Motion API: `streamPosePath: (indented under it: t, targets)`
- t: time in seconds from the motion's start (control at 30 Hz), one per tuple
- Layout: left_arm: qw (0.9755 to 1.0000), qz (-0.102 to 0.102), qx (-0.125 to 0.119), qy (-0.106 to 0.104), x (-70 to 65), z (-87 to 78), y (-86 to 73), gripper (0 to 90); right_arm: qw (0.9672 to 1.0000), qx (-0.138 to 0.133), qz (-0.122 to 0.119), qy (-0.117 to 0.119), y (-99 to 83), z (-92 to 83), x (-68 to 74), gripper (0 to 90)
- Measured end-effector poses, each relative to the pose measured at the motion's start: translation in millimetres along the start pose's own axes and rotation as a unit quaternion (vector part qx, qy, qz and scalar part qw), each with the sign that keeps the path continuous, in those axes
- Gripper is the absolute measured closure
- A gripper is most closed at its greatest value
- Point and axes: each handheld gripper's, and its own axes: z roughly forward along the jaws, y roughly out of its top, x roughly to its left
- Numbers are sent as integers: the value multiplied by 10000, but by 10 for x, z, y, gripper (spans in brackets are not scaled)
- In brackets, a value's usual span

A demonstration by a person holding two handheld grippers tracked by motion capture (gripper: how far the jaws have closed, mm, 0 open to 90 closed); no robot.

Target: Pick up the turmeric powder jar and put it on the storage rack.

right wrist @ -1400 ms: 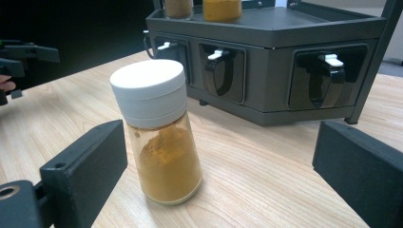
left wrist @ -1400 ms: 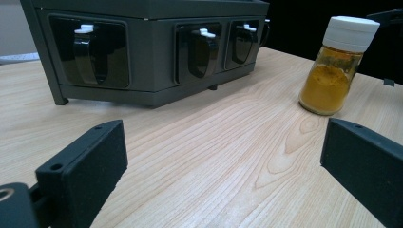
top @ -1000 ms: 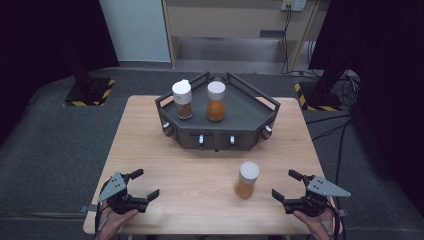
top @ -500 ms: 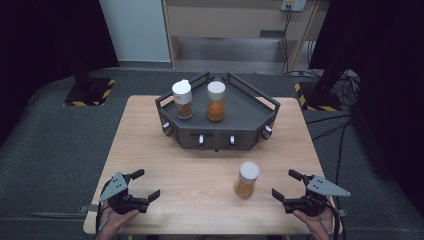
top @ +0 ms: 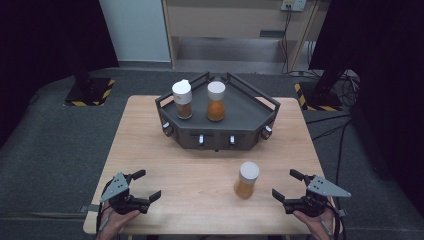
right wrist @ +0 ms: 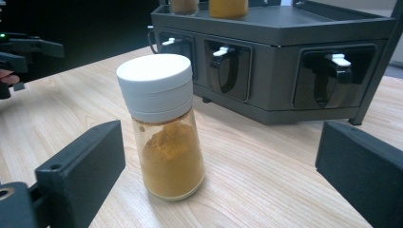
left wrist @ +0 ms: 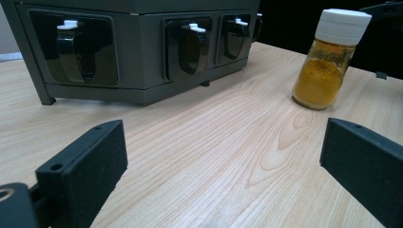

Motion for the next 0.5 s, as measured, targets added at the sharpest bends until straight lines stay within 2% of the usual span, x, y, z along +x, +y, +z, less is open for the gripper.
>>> streamPosePath:
  t: [0.5]
  targets:
    - [10000,-16,-1,9,2,1,-2,6,9999,-68,78,-28,34,-52,19,3]
